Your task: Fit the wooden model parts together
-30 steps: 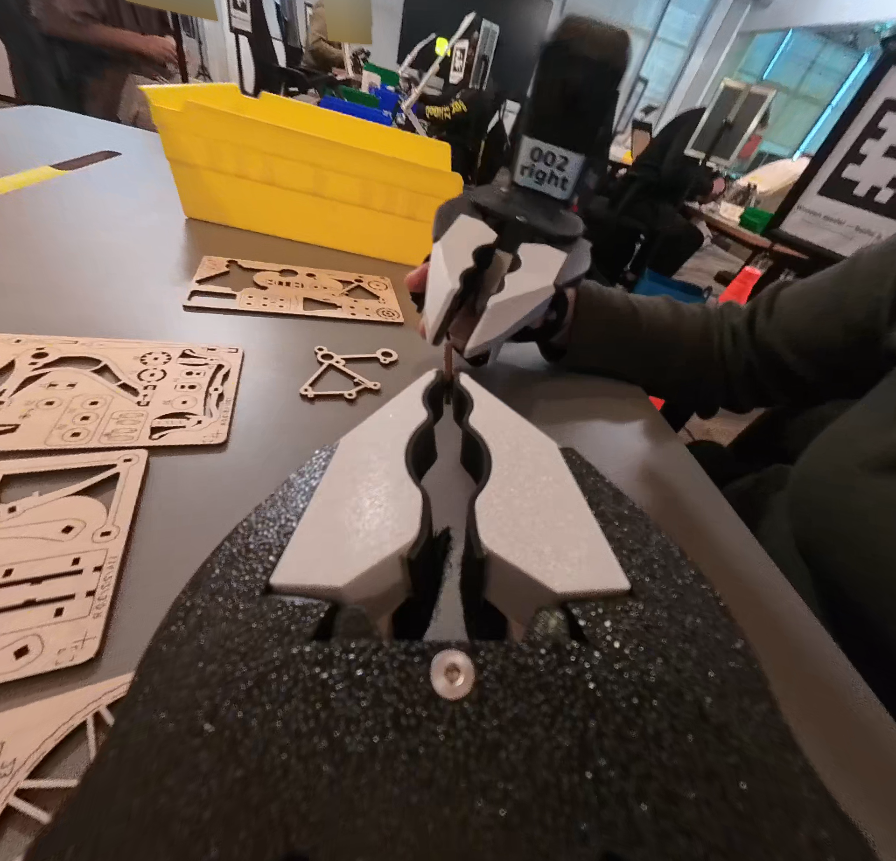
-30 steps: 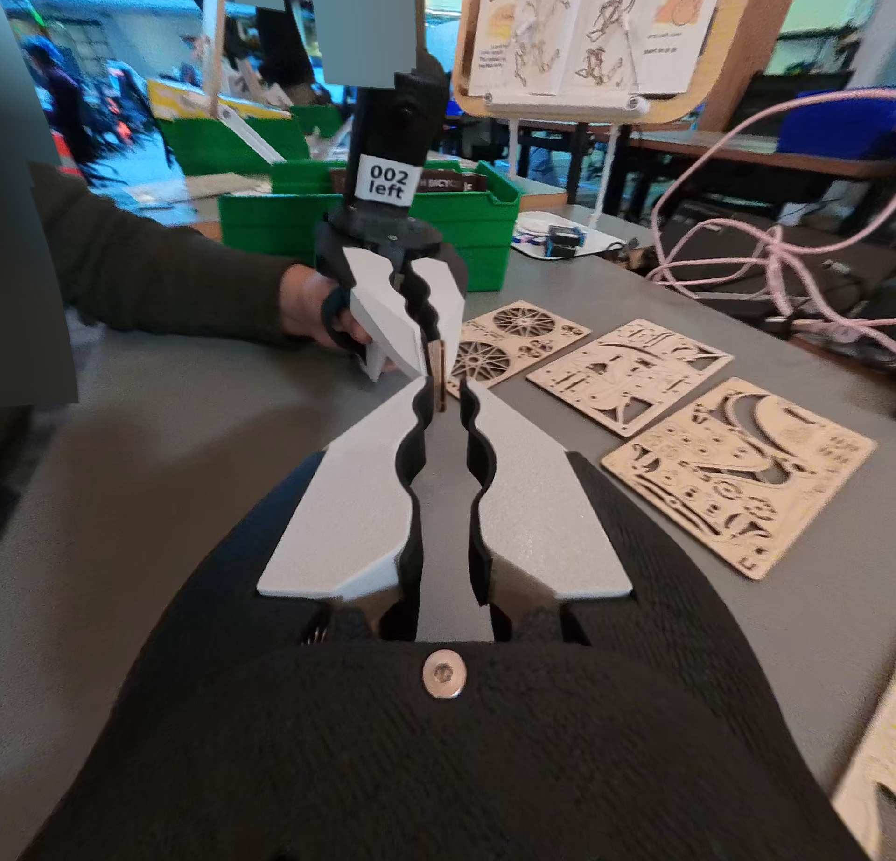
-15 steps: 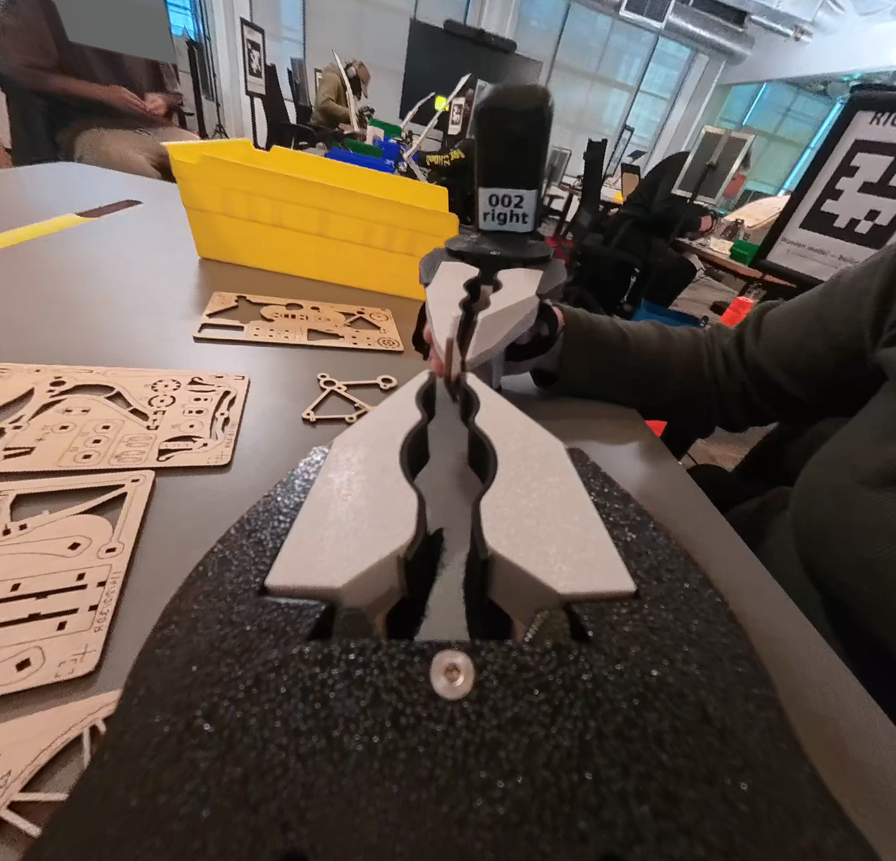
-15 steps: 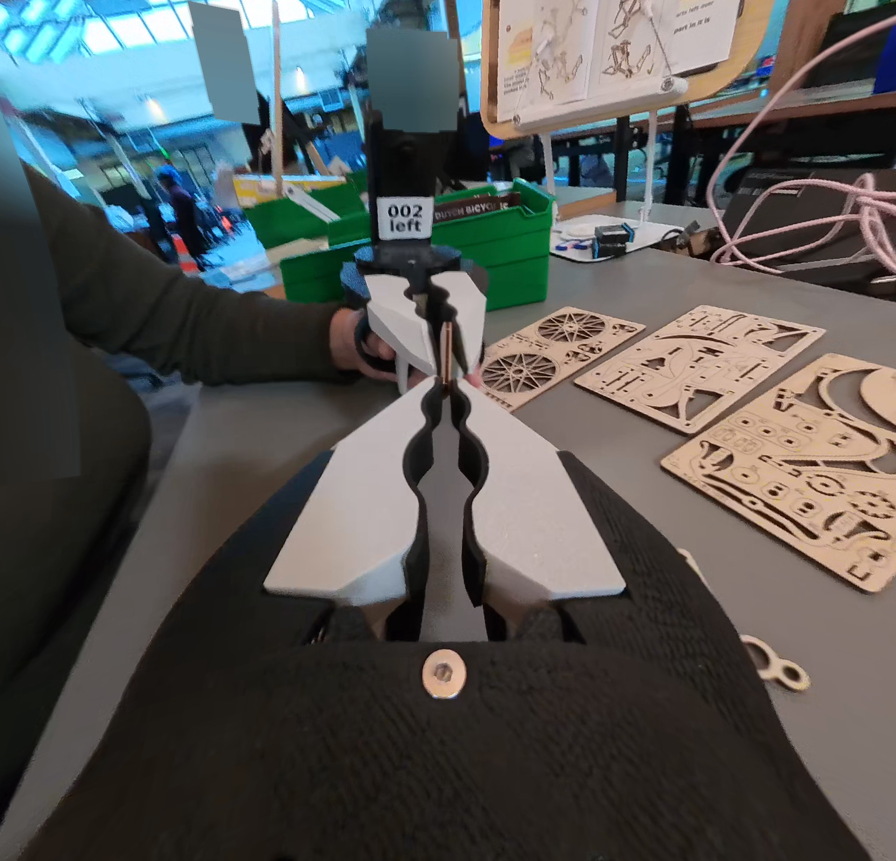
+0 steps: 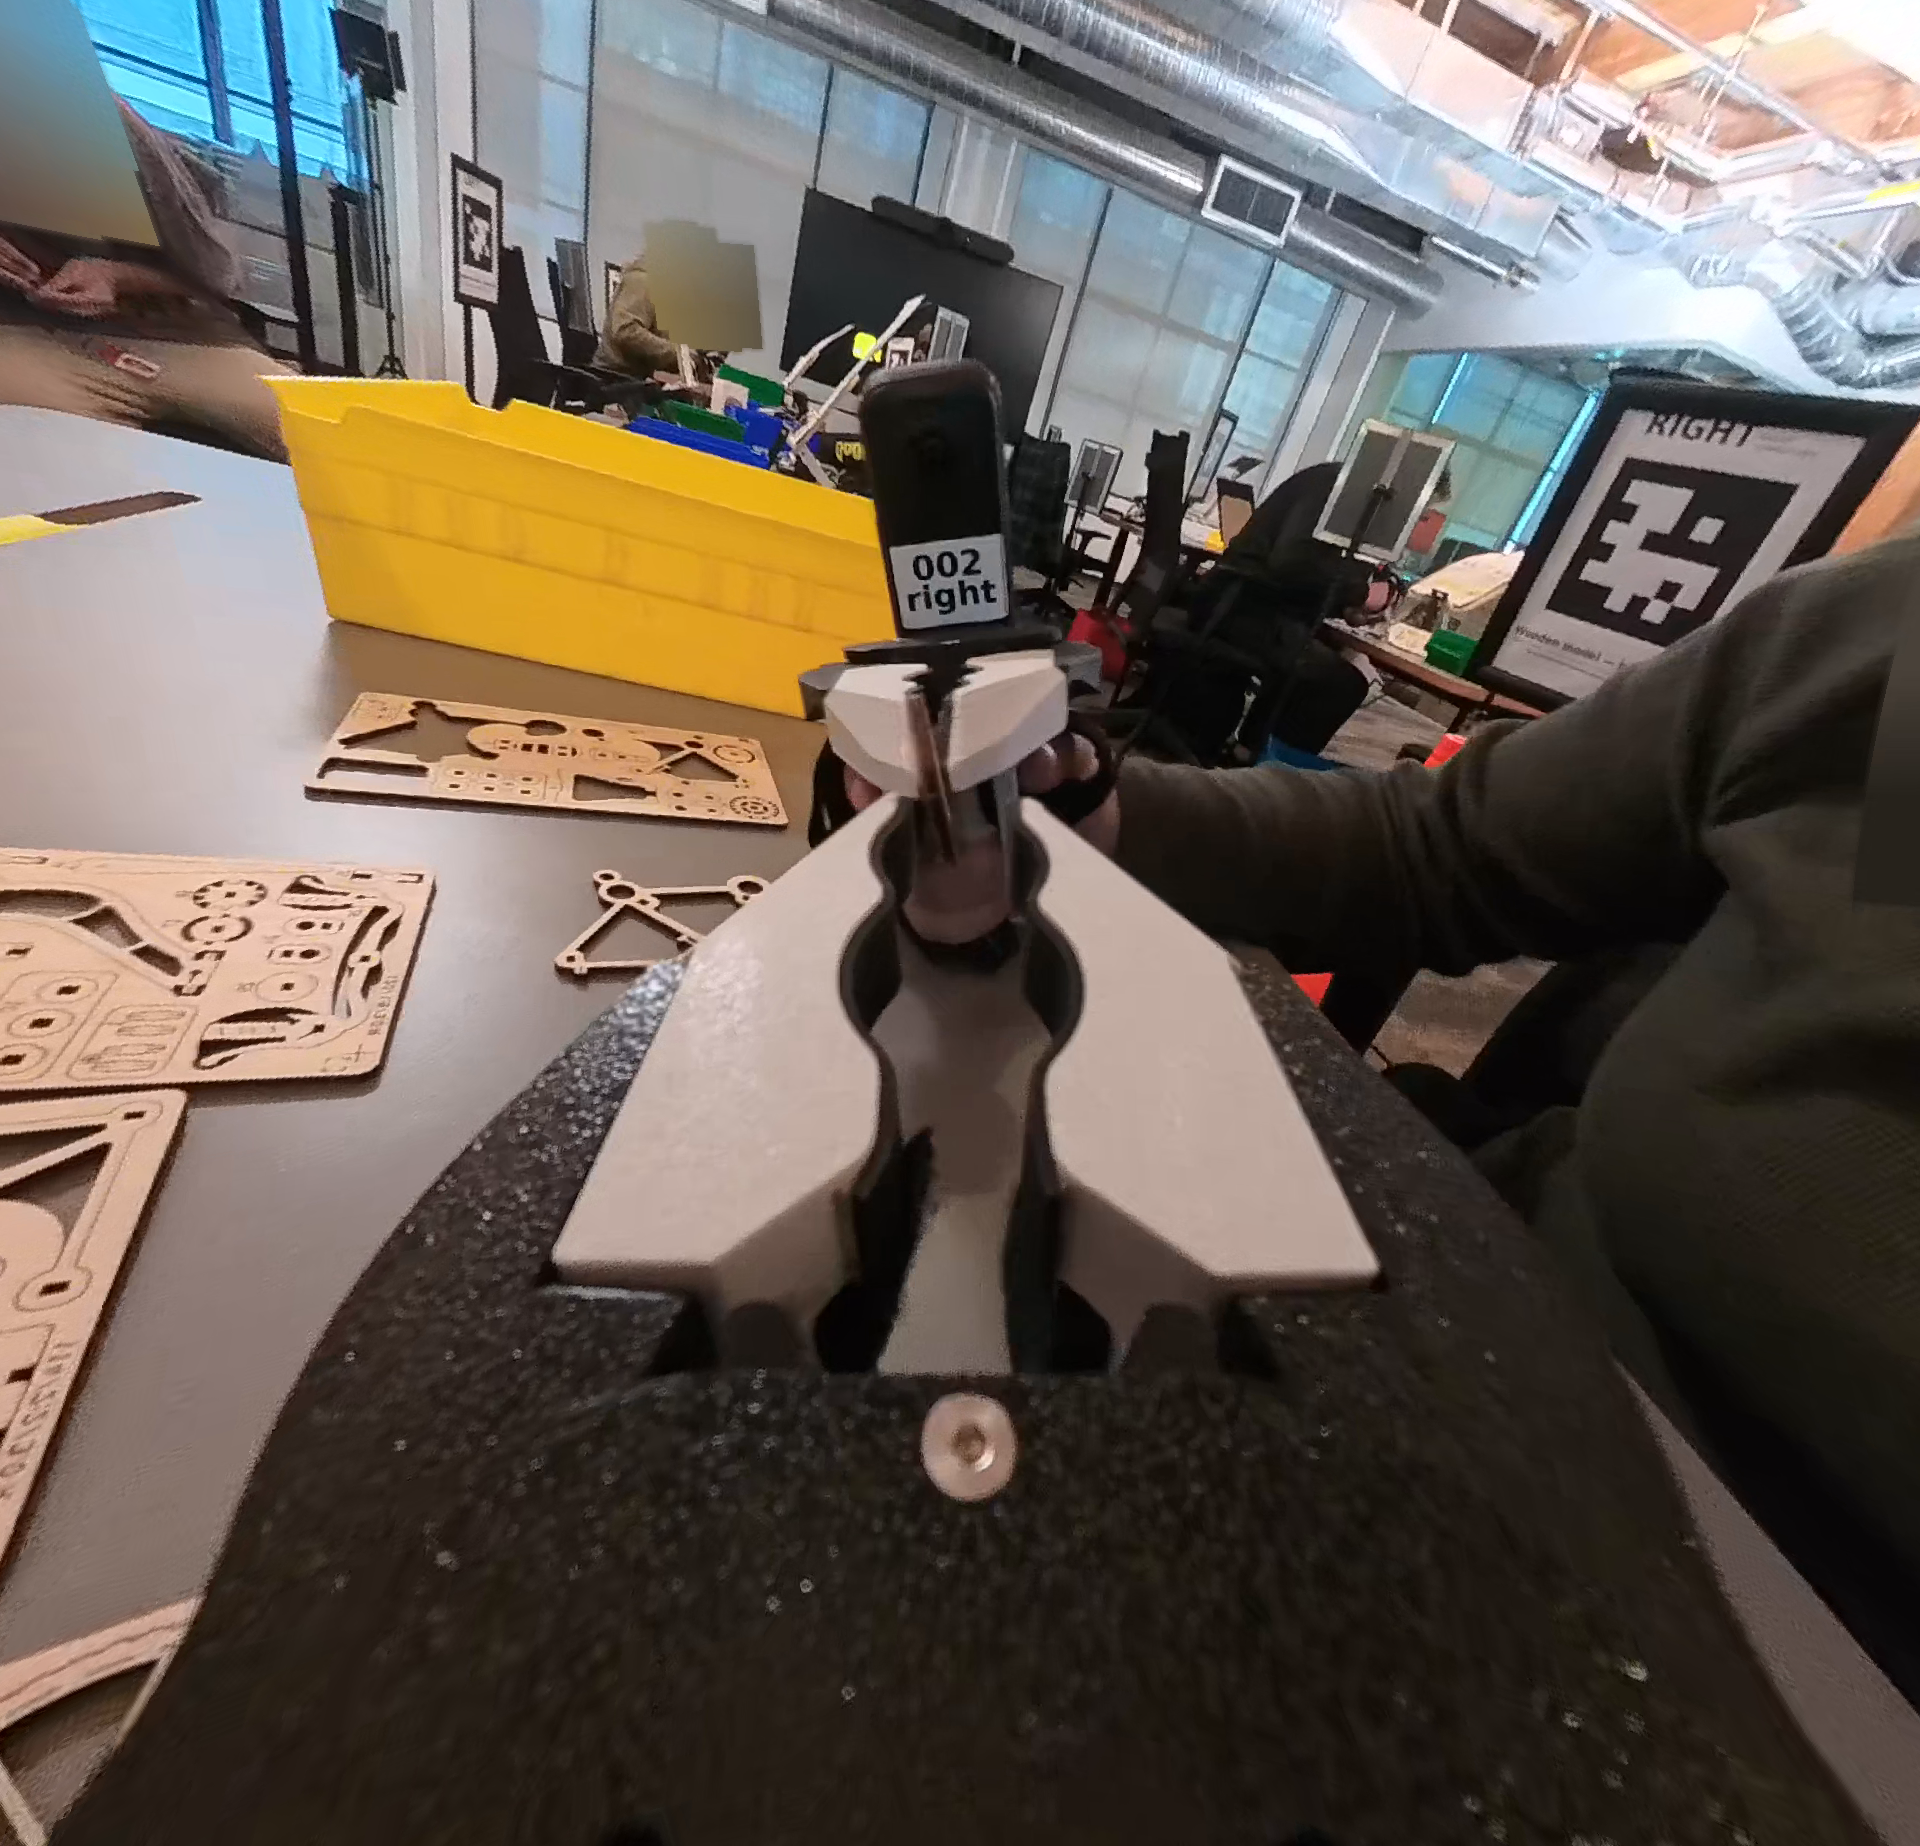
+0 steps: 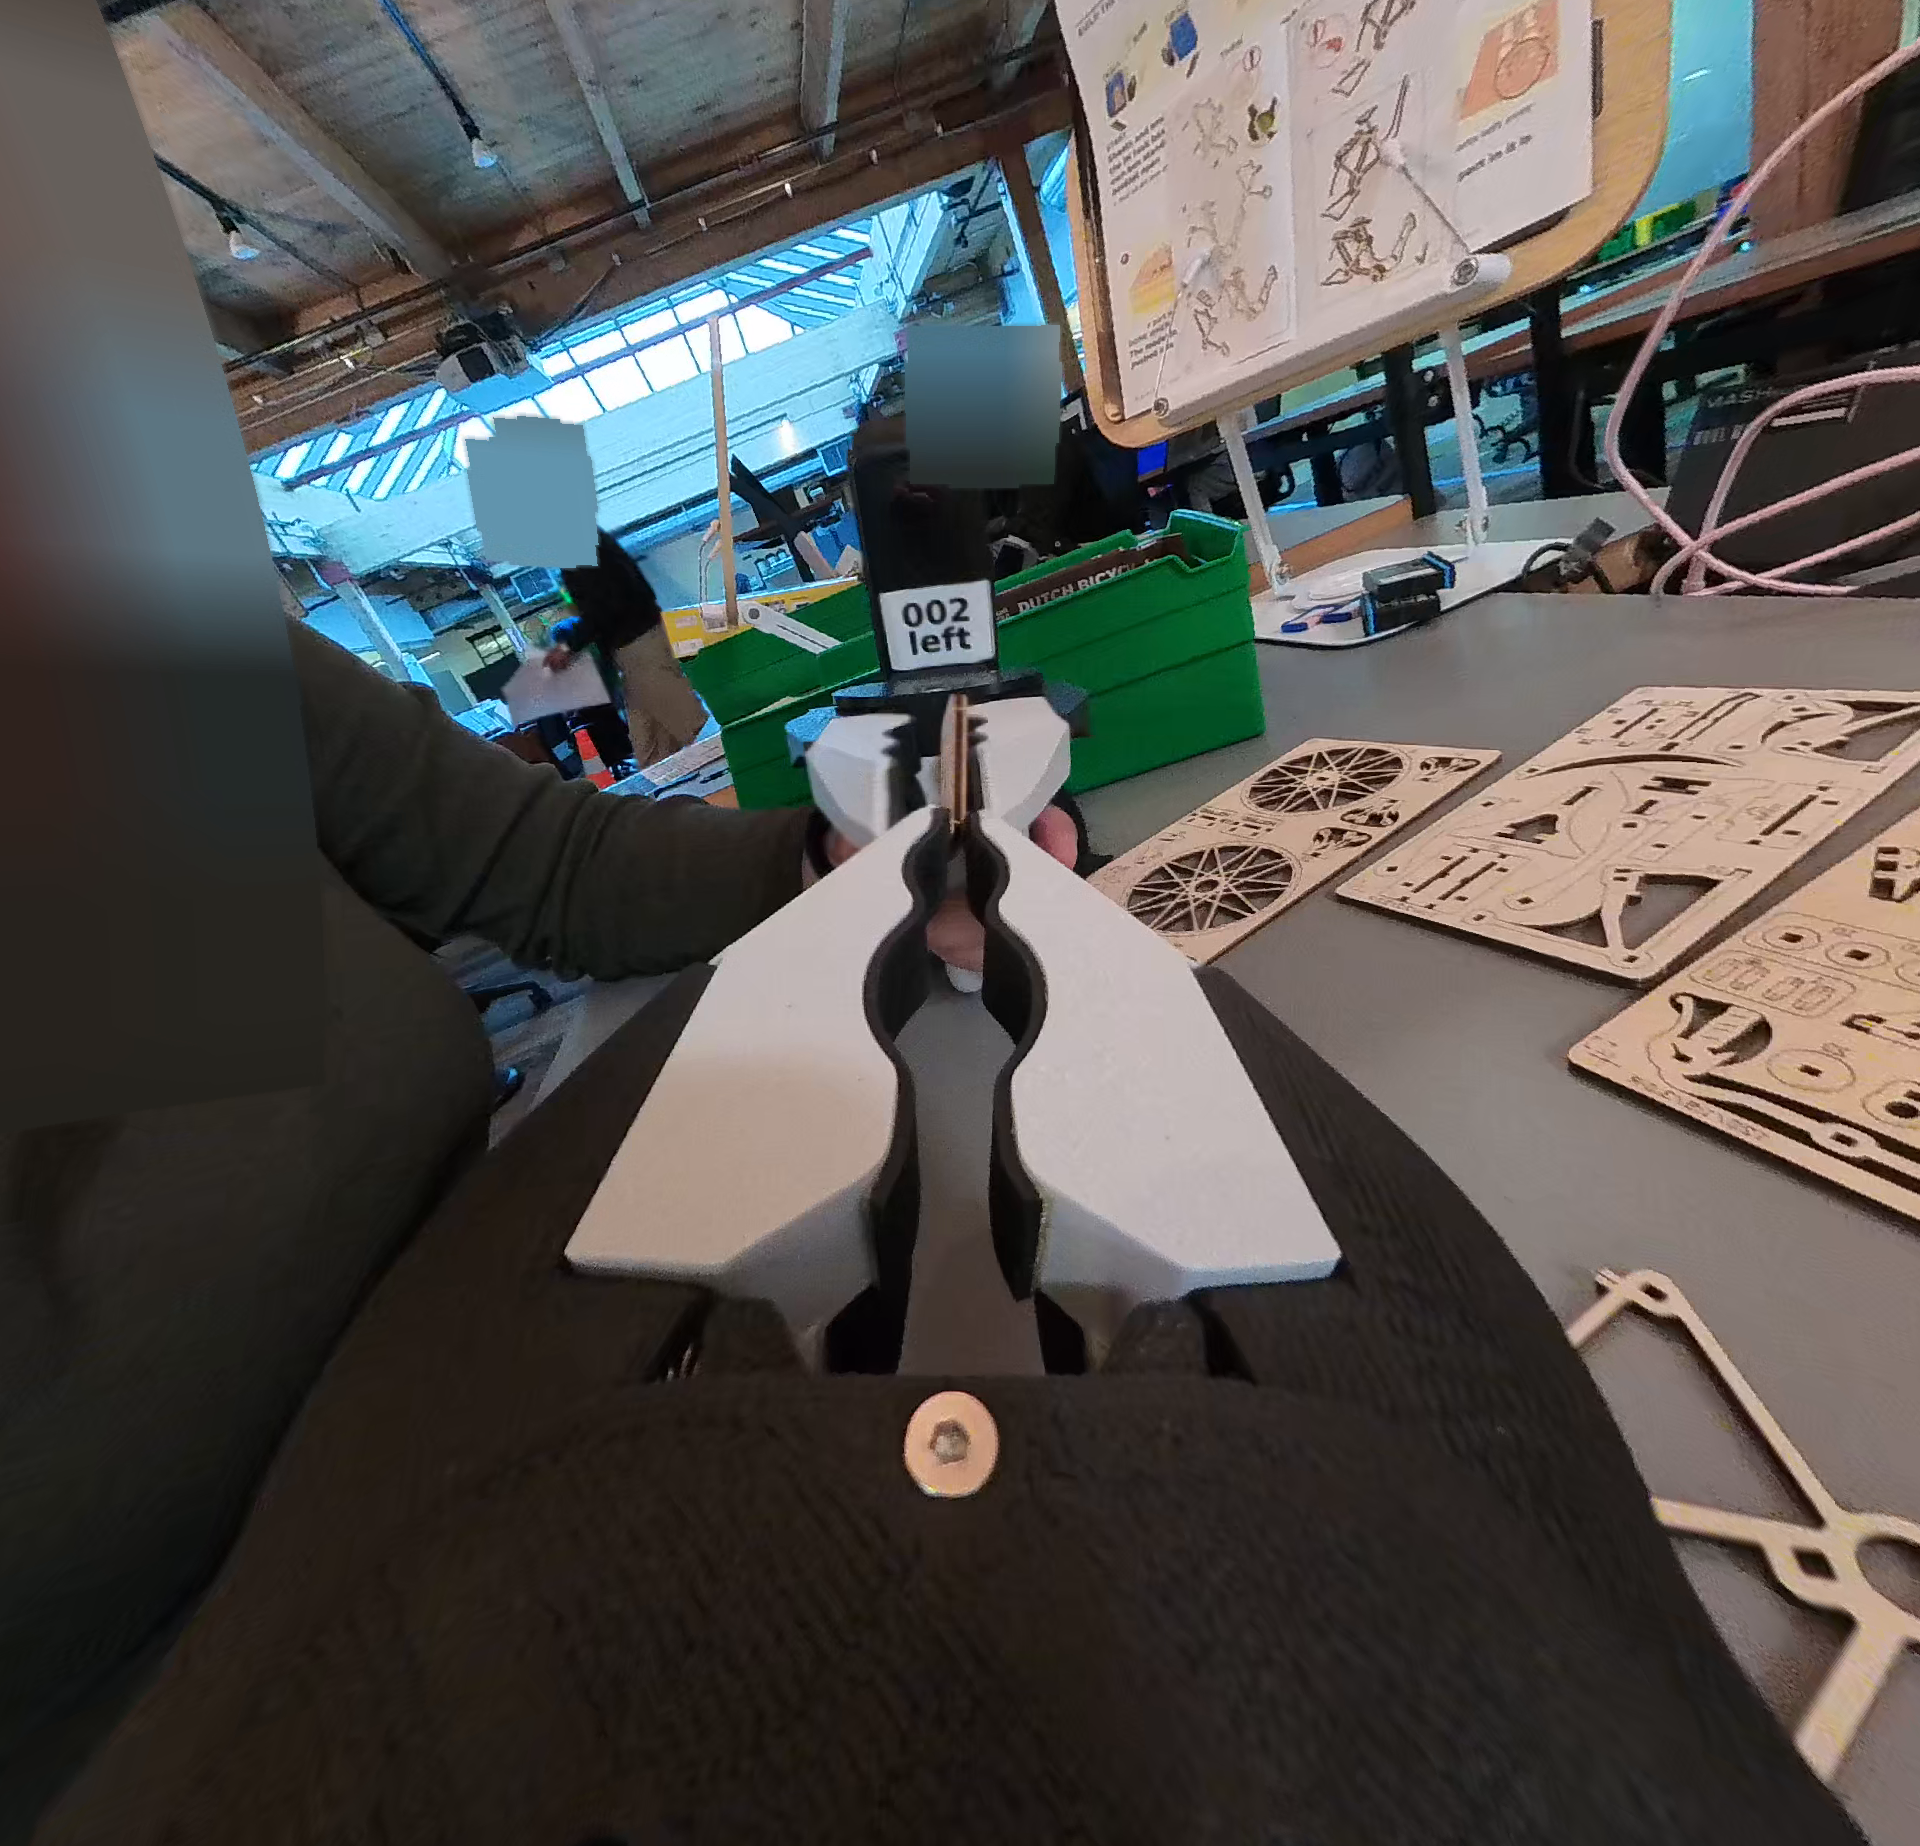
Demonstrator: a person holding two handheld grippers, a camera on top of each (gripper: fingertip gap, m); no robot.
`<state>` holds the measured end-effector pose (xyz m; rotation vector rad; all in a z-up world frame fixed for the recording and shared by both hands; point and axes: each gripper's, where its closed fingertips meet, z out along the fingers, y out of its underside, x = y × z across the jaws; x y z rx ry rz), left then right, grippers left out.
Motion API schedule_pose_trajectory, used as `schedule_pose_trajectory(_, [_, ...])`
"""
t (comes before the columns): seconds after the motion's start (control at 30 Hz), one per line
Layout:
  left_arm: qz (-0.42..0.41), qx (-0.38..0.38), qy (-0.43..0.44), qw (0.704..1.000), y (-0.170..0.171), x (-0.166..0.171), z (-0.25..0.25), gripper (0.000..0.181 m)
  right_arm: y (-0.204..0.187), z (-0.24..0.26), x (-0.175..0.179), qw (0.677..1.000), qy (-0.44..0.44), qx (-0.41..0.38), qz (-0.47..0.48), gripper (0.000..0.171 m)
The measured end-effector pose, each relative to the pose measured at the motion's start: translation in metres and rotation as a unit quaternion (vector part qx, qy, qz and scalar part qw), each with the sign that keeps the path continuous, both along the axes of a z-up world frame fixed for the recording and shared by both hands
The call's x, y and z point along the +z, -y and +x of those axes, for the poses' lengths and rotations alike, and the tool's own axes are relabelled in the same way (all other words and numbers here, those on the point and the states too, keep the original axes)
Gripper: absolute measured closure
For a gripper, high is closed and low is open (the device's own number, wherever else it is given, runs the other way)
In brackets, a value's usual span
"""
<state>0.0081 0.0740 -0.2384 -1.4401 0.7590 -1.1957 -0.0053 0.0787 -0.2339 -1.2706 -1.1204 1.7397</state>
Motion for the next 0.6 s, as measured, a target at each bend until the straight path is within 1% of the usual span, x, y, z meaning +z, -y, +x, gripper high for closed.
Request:
schedule_pose_trajectory(0.07, [-0.001,0.005,0.008,1.0,-0.0014,0.0018,-0.0021,0.175,0.0012,-0.0009,-0.0005,1.0,0.001,-0.001,0.007,0.171])
schedule_pose_trajectory(0.1, [0.0,0.006,0.012,1.0,-0.0014,0.0026,-0.0029,0.177,0.0015,-0.0013,-0.0006,1.0,0.002,-0.002,0.011,0.171])
schedule_pose_trajectory(0.47, [-0.008,0.016,0.012,1.0,-0.0054,0.0014,-0.0042,0.18,-0.001,-0.0017,-0.0012,0.999,0.007,-0.026,0.043,0.171])
schedule_pose_trajectory(0.6, [-0.008,0.017,0.014,1.0,-0.0057,0.0019,-0.0046,0.18,-0.0031,-0.0005,0.001,0.999,-0.001,-0.029,0.034,0.171])
